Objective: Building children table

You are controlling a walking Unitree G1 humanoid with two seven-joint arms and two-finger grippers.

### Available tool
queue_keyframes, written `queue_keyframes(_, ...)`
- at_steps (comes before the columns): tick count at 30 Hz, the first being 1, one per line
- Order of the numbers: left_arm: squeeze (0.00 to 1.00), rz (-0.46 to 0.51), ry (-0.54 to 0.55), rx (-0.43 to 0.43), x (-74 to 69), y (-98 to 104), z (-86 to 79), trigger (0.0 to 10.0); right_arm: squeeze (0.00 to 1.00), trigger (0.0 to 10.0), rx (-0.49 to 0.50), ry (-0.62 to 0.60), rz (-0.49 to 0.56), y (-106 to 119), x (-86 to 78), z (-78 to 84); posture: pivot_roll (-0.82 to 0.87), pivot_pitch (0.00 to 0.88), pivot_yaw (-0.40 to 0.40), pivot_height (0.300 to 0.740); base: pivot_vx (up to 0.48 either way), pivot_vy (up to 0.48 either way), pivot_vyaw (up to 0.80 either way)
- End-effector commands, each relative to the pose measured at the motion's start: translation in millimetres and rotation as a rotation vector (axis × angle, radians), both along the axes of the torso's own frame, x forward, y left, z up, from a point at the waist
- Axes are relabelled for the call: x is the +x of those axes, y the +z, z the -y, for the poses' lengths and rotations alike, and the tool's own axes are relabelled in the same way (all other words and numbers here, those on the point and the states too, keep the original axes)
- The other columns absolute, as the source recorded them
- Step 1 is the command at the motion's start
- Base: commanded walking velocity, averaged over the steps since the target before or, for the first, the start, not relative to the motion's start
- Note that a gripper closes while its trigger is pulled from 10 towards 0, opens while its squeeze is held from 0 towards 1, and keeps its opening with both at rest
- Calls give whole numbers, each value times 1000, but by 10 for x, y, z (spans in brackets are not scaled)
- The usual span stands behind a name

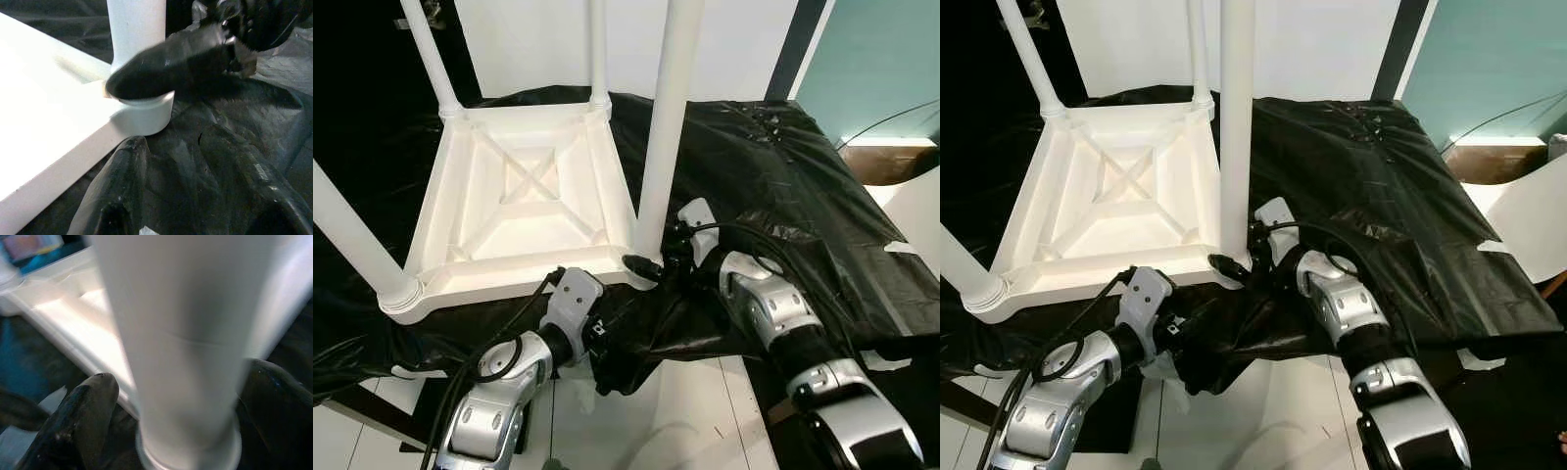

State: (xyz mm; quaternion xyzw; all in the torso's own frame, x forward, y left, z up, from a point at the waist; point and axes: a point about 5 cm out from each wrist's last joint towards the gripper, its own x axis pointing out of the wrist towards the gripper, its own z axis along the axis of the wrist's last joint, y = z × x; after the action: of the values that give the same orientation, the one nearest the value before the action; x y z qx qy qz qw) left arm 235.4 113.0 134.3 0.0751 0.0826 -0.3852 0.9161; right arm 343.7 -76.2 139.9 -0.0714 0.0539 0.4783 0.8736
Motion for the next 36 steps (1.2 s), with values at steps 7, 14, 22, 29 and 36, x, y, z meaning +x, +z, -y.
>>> queue_keyframes(7, 0, 7, 25, 6, 21, 21, -4, 10000, 0, 3020, -88, 78, 6, -69, 39, -50, 101, 0, -48, 740, 0, 0, 0)
queue_keyframes(14, 0, 3, 38, 4, -15, 8, -8, 10000, 0, 0, -111, 91, -31, -173, 31, 12, 116, 0, -61, 740, 0, 0, 0)
queue_keyframes(22, 0, -5, 36, 2, -48, -9, 5, 10000, 0, 10000, -54, 14, -81, -256, 4, 26, 110, 0, -69, 740, 0, 0, 0)
queue_keyframes(29, 0, -13, 31, -2, -65, -25, 21, 10000, 0, 10000, -41, -225, -131, -369, -49, -60, 103, 0, -69, 740, 0, 0, 0)
queue_keyframes(36, 0, -24, 24, -5, -84, -39, 34, 10000, 0, 10000, -8, -546, -160, -407, -89, -110, 97, 0, -64, 740, 0, 0, 0)
